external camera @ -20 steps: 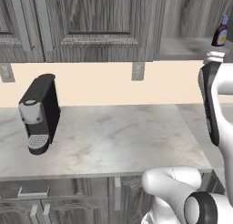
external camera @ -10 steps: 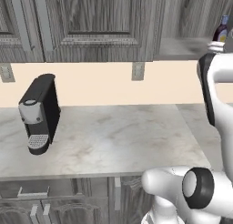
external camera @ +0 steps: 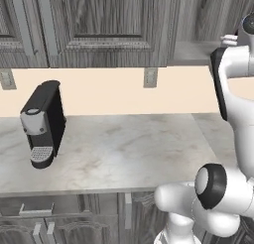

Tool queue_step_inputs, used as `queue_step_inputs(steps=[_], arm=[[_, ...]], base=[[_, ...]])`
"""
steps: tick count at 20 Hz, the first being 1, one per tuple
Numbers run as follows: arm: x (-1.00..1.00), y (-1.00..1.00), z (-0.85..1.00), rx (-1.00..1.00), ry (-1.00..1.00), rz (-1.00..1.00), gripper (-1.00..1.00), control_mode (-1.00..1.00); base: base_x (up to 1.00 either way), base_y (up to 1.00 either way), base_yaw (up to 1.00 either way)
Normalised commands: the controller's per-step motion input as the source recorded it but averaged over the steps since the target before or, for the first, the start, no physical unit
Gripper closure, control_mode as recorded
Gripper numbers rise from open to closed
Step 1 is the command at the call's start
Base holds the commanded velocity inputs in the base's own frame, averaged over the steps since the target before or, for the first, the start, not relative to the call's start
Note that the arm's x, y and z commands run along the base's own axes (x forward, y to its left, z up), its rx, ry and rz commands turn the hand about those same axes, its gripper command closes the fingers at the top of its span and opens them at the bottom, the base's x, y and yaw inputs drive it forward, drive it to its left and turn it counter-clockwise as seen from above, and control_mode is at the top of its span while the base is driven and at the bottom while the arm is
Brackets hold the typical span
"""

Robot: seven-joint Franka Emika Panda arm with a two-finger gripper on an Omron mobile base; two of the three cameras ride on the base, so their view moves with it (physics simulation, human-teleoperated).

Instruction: Take 2 condiments from the cabinet and move them on the counter near the stove.Make sure the condiments are lined up with each other, next to each other.

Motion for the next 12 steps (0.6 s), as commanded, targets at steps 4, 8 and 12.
queue_step_inputs(steps=[4, 8, 12], arm=[[0.28, -0.23, 0.0, 0.0, 0.0, -0.05, -1.0, -1.0], [0.33, -0.2, -0.03, -0.01, 0.0, -0.06, -1.0, -1.0], [0.37, -0.15, -0.13, -0.01, 0.01, -0.05, -1.0, -1.0]], base=[[0.0, 0.0, 0.0], [0.0, 0.0, 0.0], [0.0, 0.0, 0.0]])
